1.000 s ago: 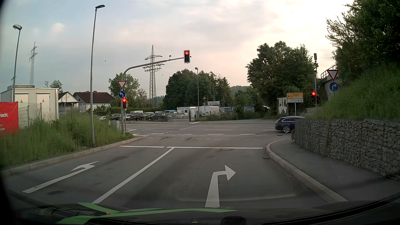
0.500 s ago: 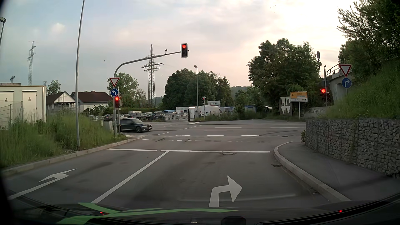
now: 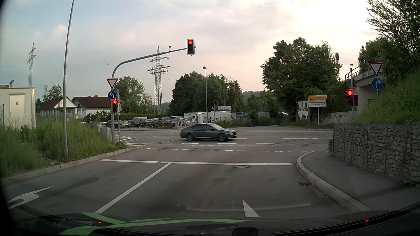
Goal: Follow the waypoints while adhering to traffic rules and regulations
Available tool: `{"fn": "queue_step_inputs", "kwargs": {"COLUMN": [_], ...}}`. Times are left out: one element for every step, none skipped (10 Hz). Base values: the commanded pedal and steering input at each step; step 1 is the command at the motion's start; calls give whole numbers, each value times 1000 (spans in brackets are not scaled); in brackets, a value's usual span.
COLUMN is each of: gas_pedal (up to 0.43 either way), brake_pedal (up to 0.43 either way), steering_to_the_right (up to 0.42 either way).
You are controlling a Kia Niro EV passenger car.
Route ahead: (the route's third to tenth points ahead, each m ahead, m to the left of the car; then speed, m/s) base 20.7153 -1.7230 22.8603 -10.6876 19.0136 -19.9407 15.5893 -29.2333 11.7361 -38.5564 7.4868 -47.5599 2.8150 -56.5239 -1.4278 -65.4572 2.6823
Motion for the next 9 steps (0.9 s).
{"fn": "queue_step_inputs", "kwargs": {"gas_pedal": [0,0,0,0,0,0,0,0,0], "brake_pedal": [207,207,201,201,195,183,177,177,177], "steering_to_the_right": [-1,-1,-1,0,2,4,5,6,7]}}
